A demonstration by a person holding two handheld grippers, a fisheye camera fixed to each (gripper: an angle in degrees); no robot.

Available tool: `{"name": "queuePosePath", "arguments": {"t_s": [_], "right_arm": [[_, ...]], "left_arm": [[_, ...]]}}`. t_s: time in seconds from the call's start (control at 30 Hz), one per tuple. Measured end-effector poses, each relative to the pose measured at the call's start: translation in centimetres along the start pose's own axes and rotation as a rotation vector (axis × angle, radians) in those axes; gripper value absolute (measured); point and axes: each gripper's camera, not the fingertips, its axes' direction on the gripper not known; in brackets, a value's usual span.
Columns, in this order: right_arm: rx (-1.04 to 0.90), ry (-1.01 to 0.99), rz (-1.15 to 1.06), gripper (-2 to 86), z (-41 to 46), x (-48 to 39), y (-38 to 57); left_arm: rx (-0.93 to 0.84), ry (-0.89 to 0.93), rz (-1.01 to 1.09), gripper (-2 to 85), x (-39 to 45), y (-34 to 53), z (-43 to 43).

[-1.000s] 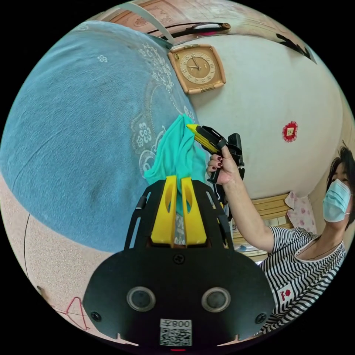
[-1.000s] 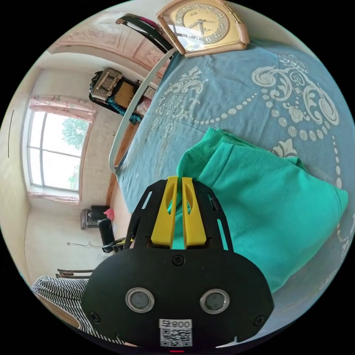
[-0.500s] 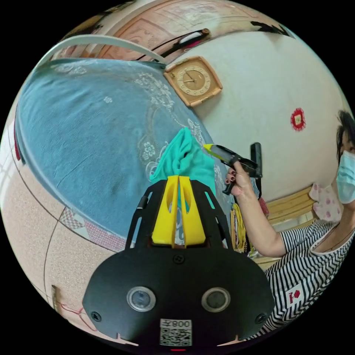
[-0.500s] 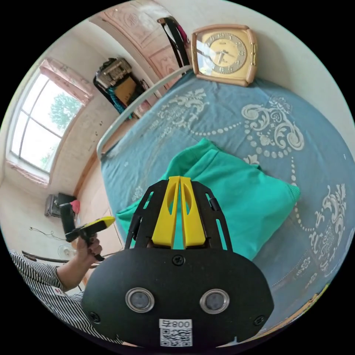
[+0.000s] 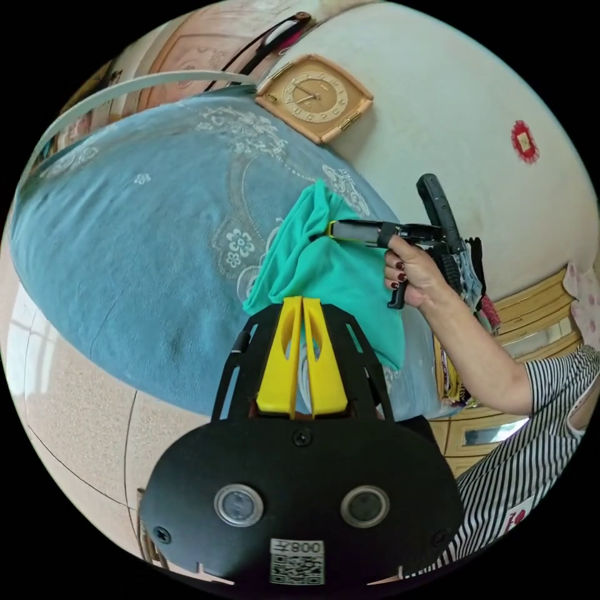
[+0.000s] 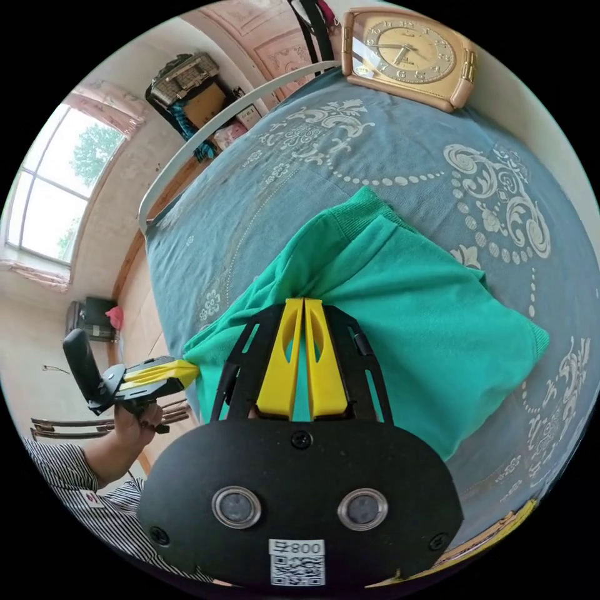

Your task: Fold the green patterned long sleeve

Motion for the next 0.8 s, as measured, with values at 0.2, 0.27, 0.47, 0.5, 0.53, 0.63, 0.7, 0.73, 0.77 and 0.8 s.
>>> {"name": "queuePosePath", "arguments": {"t_s": [0.2,0.27,0.47,0.5,0.53,0.63,0.7,0.73,0.77,0.8], "right_arm": [[0.031,-0.013,0.004,0.2,-1.7,0.3,2.2],[0.132,-0.014,0.022,0.2,-5.3,1.5,5.5],[0.226,0.028,0.137,0.6,-11.1,4.7,19.2],[0.219,0.037,0.154,0.7,-11.2,4.9,20.6],[0.195,0.044,0.189,0.9,-11.2,5.5,23.1],[0.147,-0.02,0.3,1.7,-10.8,7.5,28.1],[0.15,-0.132,0.367,2.5,-10.6,9.1,30.2],[0.143,-0.217,0.406,3.3,-10.2,10.4,31.1],[0.139,-0.305,0.439,4.3,-9.7,11.6,31.9],[0.141,-0.346,0.452,4.6,-9.5,12.3,32.3]], "left_arm": [[-0.093,-0.072,0.019,0.3,0.7,-0.5,2.5],[-0.077,-0.115,0.03,0.6,2.3,-0.2,1.3],[-0.075,0.116,0.119,3.2,7.6,4.0,0.3],[-0.096,0.157,0.122,3.7,8.2,4.5,0.9],[-0.141,0.225,0.13,4.5,9.5,5.5,2.5],[-0.238,0.324,0.143,6.3,12.9,7.1,6.8],[-0.269,0.369,0.143,6.9,14.3,7.1,9.0],[-0.281,0.379,0.138,6.6,14.9,6.9,10.2],[-0.297,0.381,0.112,5.8,15.1,6.7,11.4],[-0.301,0.385,0.093,5.2,15.1,6.6,11.8]]}}
